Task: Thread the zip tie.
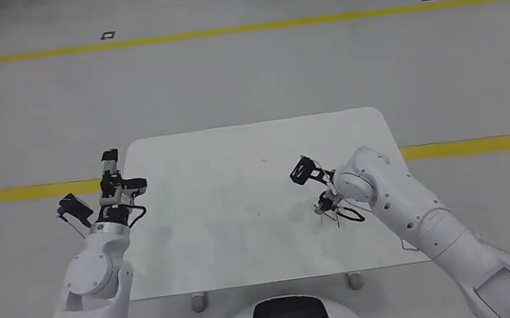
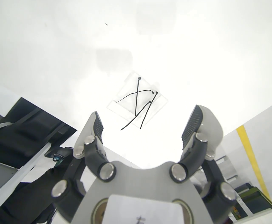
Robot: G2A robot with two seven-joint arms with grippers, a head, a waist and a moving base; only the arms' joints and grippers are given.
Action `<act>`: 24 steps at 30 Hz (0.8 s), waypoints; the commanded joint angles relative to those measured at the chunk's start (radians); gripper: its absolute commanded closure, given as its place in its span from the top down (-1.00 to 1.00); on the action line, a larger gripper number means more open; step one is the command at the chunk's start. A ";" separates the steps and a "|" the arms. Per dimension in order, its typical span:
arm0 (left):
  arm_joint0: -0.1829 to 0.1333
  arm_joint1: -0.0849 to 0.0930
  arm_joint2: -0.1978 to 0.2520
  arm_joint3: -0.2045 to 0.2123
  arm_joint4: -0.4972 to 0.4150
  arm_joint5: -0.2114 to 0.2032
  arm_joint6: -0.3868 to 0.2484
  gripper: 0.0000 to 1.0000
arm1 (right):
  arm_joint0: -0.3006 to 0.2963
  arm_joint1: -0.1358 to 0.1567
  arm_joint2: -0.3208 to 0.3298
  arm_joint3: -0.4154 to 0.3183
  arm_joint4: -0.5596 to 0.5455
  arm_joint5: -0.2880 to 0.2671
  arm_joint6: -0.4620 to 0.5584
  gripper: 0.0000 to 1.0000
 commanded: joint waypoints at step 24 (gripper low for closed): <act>0.000 0.000 0.000 0.000 0.000 0.000 0.000 1.00 | 0.010 -0.011 -0.038 0.092 0.063 -0.051 -0.008 1.00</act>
